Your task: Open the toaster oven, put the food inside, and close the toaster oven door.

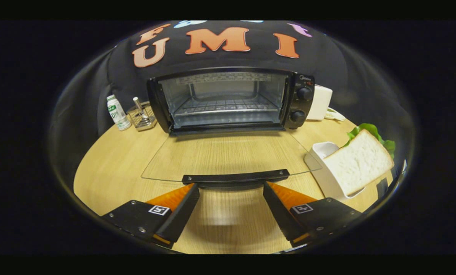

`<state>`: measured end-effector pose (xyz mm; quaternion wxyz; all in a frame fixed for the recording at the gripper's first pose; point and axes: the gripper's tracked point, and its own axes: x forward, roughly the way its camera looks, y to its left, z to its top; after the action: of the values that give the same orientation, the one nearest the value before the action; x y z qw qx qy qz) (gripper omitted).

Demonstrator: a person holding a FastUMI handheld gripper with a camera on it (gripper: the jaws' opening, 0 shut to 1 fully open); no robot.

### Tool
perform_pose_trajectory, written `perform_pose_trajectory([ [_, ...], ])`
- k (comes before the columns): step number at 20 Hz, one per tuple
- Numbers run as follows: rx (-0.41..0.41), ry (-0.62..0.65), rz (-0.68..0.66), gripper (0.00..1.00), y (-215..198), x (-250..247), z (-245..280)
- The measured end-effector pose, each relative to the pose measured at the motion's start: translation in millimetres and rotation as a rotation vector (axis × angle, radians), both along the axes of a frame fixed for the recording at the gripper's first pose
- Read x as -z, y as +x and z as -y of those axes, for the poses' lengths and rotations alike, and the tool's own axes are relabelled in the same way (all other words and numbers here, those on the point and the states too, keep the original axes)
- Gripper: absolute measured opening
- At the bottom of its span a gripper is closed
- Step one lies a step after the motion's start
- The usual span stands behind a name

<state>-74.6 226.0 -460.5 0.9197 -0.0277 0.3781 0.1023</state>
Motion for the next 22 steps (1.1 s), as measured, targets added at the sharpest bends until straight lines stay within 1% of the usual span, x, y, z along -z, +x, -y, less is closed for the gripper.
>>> perform_pose_trajectory([
  [5,-0.025,0.024,-0.008,0.99,-0.8,-8.4,1.7],
  [7,-0.027,0.050,0.003,0.98,2.9,-23.0,5.2],
  [10,-0.025,0.071,0.051,0.98,13.2,-56.4,27.8],
  [13,-0.029,0.074,0.052,0.98,25.2,-82.4,64.0],
  [17,-0.025,0.018,0.066,0.98,50.4,-114.0,130.9],
  [22,-0.006,-0.025,0.056,0.98,75.7,-134.4,206.4],
])
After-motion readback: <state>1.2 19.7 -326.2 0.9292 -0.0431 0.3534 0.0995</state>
